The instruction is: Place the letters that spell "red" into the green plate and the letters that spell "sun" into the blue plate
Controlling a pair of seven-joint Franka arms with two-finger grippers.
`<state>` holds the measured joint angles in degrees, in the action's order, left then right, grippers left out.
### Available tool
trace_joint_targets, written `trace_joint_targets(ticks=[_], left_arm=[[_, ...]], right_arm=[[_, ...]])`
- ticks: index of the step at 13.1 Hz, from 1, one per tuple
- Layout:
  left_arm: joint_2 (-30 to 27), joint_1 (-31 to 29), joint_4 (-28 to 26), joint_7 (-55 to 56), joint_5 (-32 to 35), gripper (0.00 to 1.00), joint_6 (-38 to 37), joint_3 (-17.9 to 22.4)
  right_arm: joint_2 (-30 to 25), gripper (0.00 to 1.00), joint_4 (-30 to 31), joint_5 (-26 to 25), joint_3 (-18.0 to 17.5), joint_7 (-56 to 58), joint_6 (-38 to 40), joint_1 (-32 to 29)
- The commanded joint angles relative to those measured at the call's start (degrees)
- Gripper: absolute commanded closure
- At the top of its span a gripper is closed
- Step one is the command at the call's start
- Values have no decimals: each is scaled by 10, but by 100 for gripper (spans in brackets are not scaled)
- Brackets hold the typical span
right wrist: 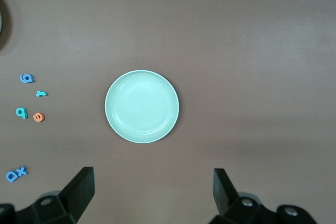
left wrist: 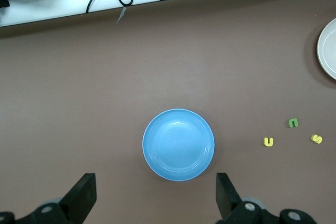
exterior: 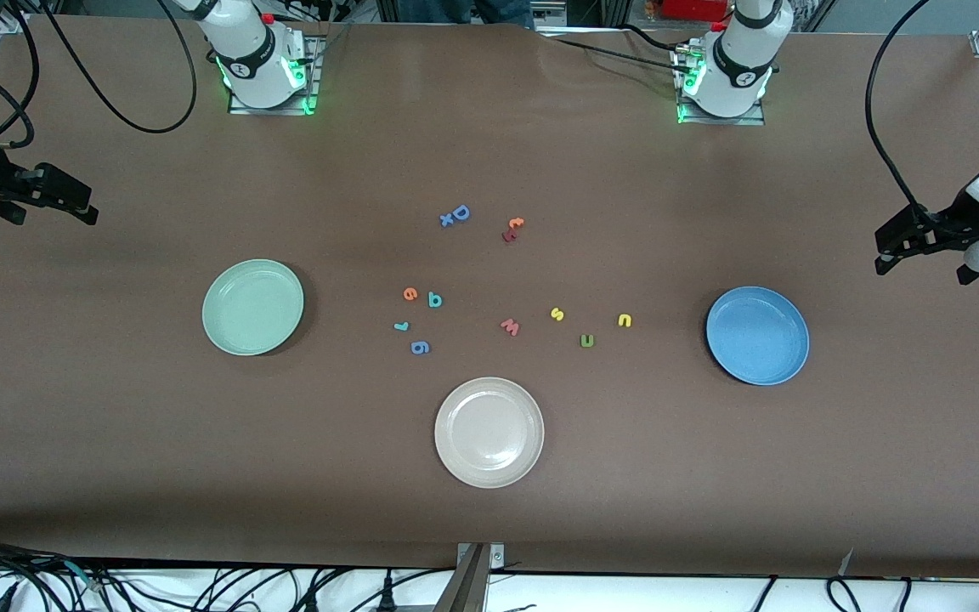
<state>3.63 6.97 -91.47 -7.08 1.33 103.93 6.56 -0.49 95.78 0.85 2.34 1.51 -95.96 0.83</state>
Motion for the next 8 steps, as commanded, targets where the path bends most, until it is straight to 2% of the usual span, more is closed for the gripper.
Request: trace_joint_targets(ticks=[1, 8], left_arm=[[4, -1, 13, -14, -22, 0, -13, 1], [2, -1, 10, -14, -22, 0, -13, 0]], right_arm=[[1, 0, -12, -10, 1, 3, 12, 3], [1, 0, -11, -10, -1, 1, 24, 4]])
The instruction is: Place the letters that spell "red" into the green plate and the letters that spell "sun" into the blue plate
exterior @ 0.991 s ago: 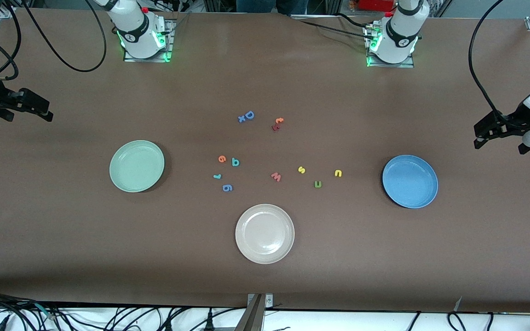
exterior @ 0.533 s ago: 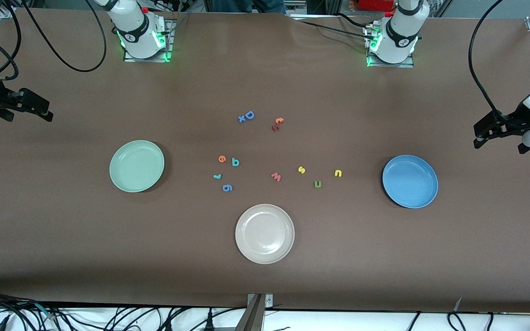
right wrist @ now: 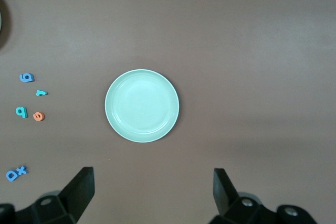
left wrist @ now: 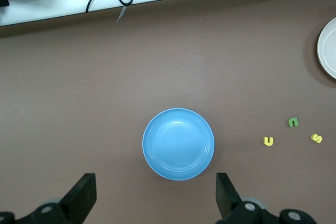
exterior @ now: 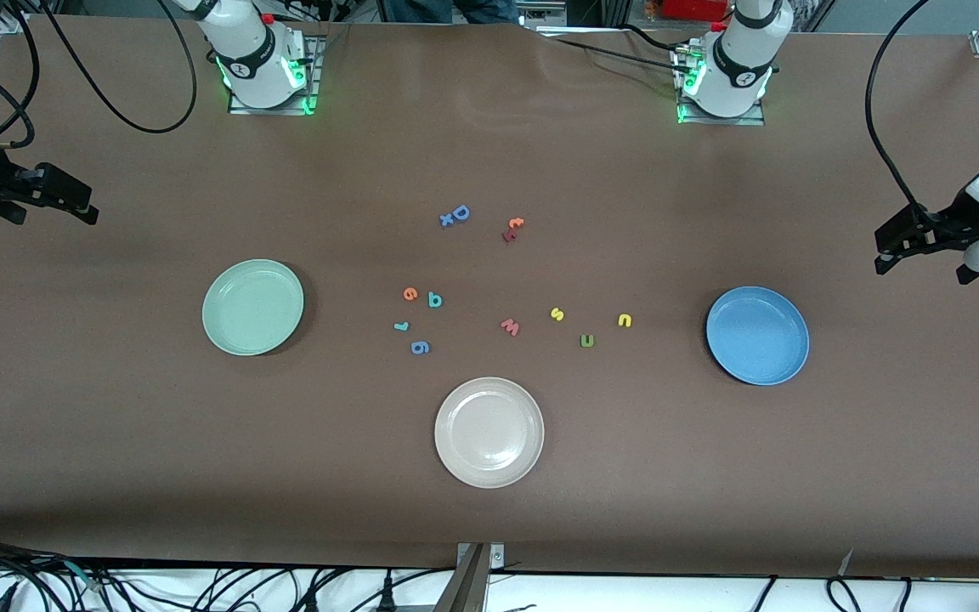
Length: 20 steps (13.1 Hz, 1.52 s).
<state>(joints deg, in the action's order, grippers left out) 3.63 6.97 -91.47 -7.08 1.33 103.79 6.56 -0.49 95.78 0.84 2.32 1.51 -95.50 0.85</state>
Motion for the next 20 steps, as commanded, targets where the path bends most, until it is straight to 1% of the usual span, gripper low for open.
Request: trace_joint_targets(ticks=[1, 5, 7, 10, 12, 14, 17, 18, 19, 20], left_arm=[[2, -1, 9, -15, -22, 0, -11, 0], [2, -1, 8, -15, -22, 0, -11, 0], [2, -1, 8, -14, -22, 0, -11, 0], [3, -1, 8, -15, -22, 0, -11, 0], [2, -2, 8, -15, -22, 0, -12, 0], [2, -1, 8, -17, -22, 0, -15, 0], [6, 0, 2, -17, -22, 0, -25, -13], [7, 0, 2, -17, -22, 0, -24, -14], [10, 2, -8, -19, -22, 0, -25, -19], [15, 2, -23, -28, -22, 0, -24, -25]], right_arm=[[0, 0, -11, -10, -1, 0, 23, 4], [-1, 0, -10, -10, -15, -4, 27, 5], [0, 0, -10, -9, -24, -35, 27, 5], [-1, 0, -9, -10, -64, -112, 26, 5], [0, 0, -9, -12, -102, -181, 23, 5], [1, 0, 1, -30, -150, -272, 9, 5], [8, 0, 34, -64, -235, -421, -48, 10], [21, 0, 42, -69, -246, -466, -70, 24], [36, 0, 48, -79, -247, -514, -94, 49], [56, 0, 49, -102, -247, -560, -114, 81]])
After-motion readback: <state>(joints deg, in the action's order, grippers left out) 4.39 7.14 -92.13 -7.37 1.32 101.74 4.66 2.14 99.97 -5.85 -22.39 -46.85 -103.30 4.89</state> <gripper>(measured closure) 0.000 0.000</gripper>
